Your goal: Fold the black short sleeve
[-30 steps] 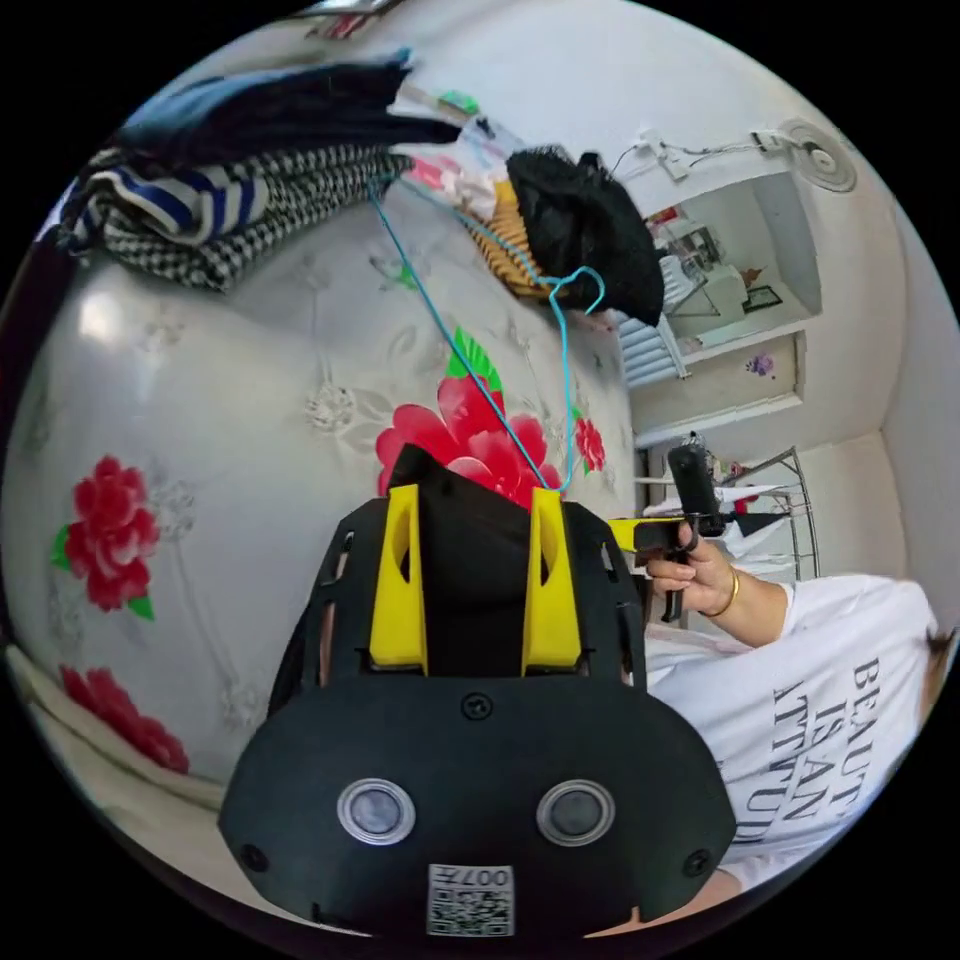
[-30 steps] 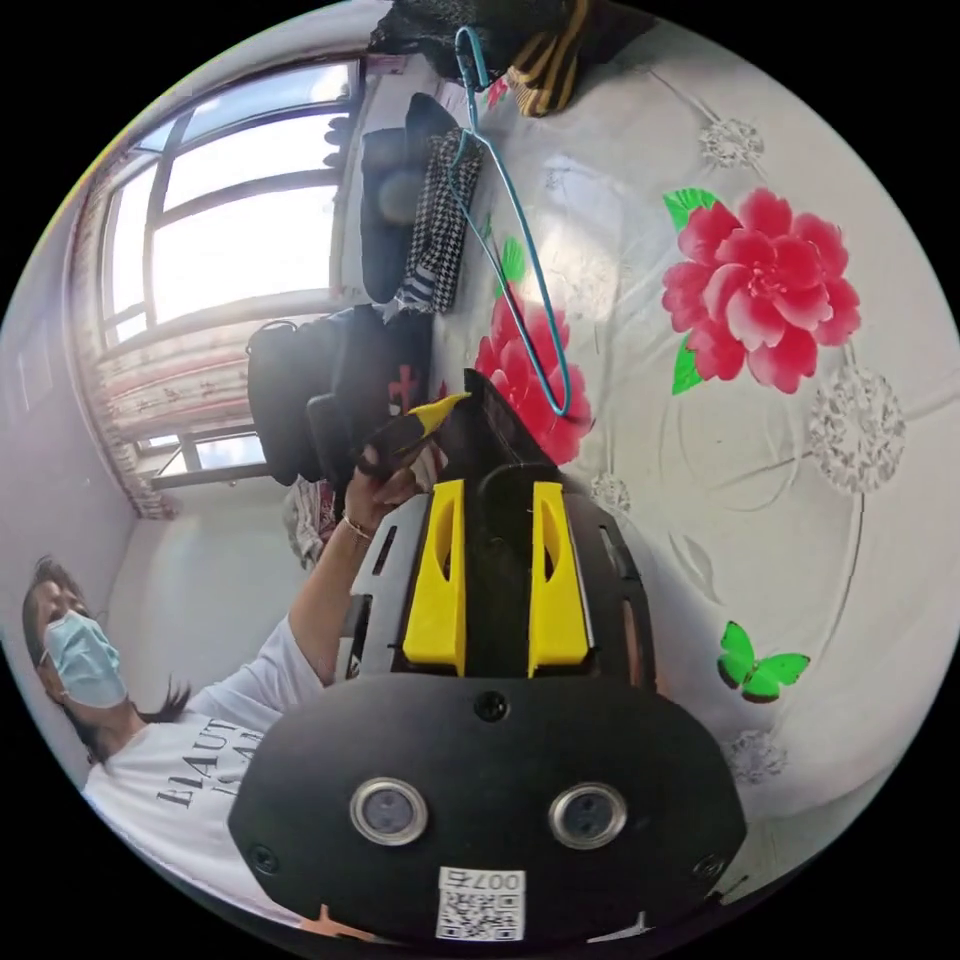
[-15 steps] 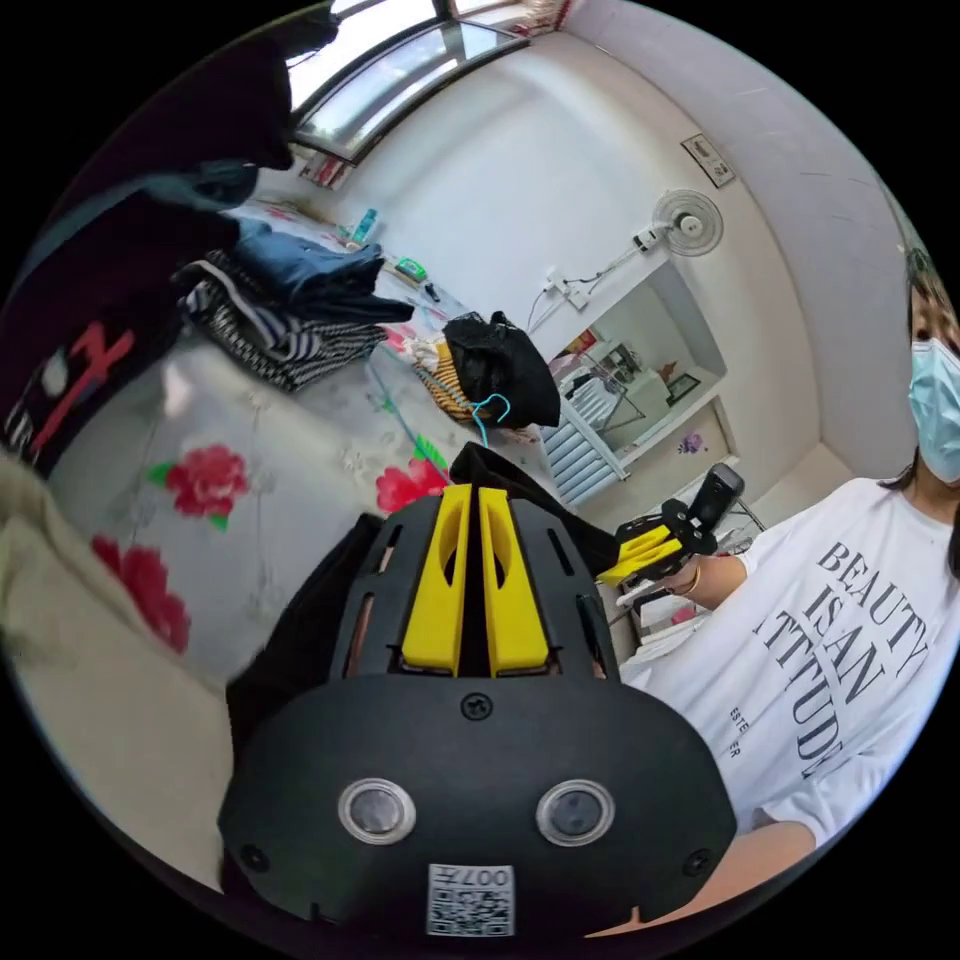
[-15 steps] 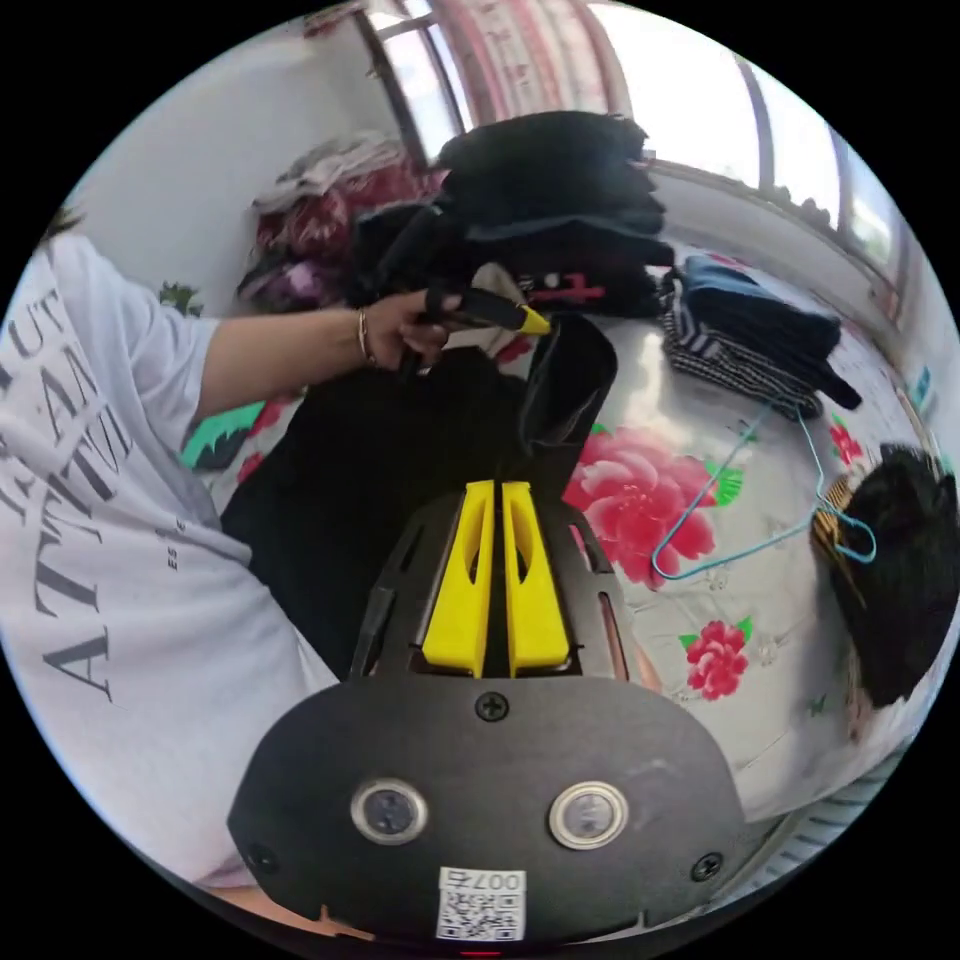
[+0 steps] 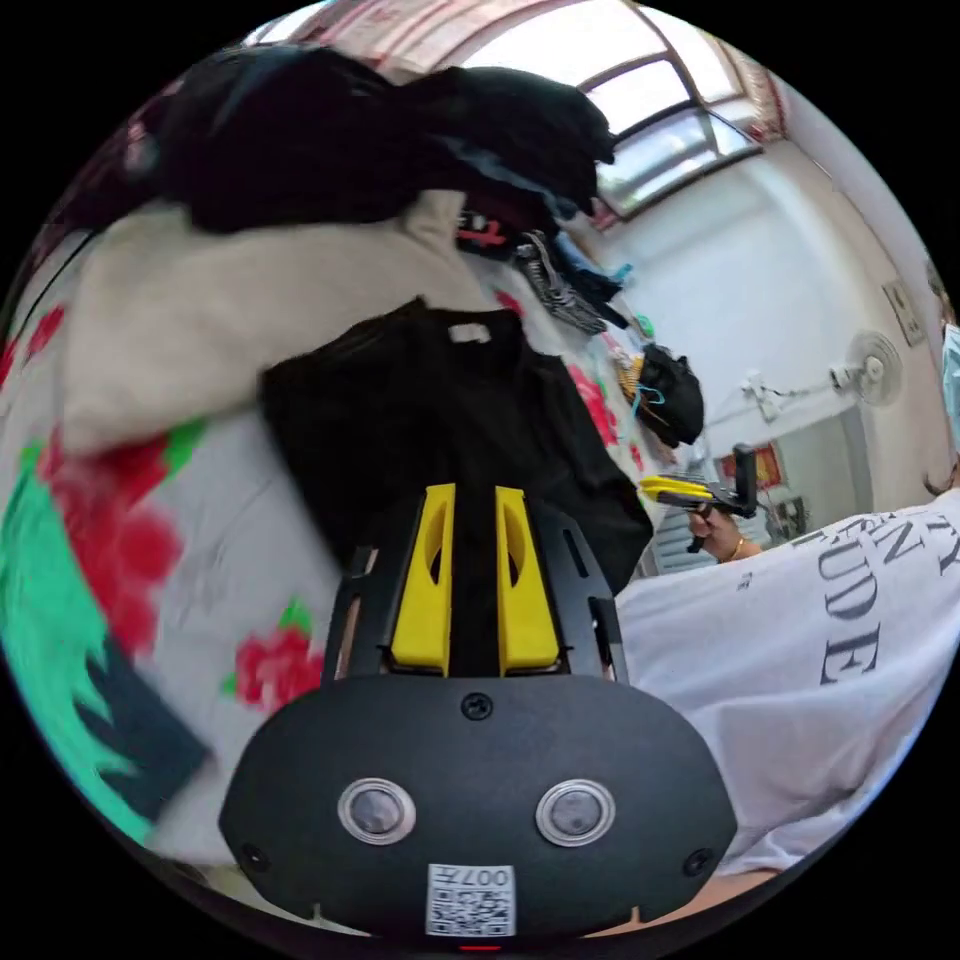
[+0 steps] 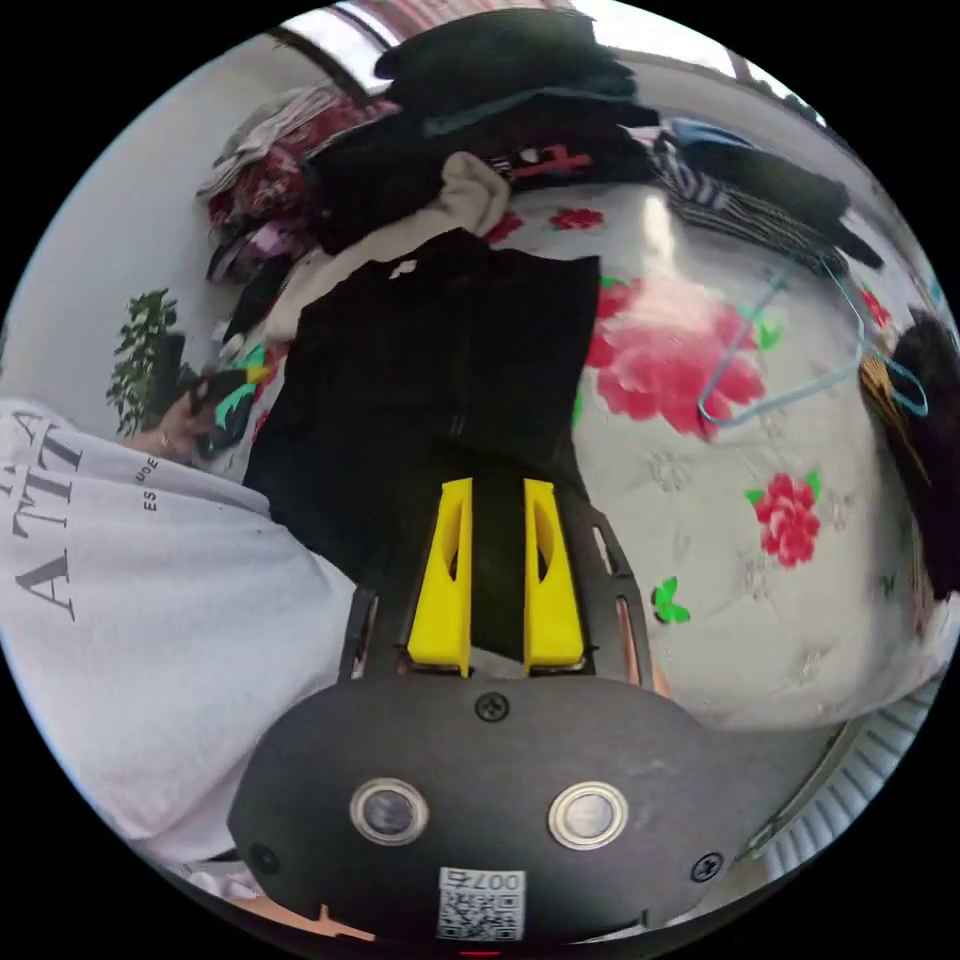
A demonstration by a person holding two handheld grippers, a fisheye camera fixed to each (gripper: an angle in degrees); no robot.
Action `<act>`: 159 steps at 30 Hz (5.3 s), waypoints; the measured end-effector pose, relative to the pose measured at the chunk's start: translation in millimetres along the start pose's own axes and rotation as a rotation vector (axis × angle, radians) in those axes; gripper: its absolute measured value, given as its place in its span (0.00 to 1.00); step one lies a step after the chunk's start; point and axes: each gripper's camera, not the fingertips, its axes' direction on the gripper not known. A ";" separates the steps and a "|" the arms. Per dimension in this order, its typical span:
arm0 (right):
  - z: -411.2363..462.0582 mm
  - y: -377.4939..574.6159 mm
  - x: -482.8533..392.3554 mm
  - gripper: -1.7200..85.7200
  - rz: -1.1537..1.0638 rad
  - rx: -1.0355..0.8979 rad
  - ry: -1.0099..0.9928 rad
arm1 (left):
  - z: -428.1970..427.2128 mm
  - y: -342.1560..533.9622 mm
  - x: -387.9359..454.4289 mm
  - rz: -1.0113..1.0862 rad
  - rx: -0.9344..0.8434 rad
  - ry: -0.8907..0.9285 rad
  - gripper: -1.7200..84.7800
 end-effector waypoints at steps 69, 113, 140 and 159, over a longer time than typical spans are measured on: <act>-43.6 58.1 22.7 0.12 0.120 -0.046 0.213 | 223.5 195.9 77.8 -0.103 -0.282 -0.375 0.08; -37.8 -7.6 173.7 0.12 0.643 0.246 -0.417 | 237.5 65.2 -93.1 -0.594 0.369 0.034 0.11; 40.7 -157.3 -150.4 0.11 -0.405 -0.205 -0.522 | 250.3 90.5 -105.4 -0.580 0.250 0.120 0.14; 85.0 -111.3 -27.3 0.08 0.232 -0.201 -0.587 | 254.7 19.1 -122.6 -0.383 0.083 0.223 0.11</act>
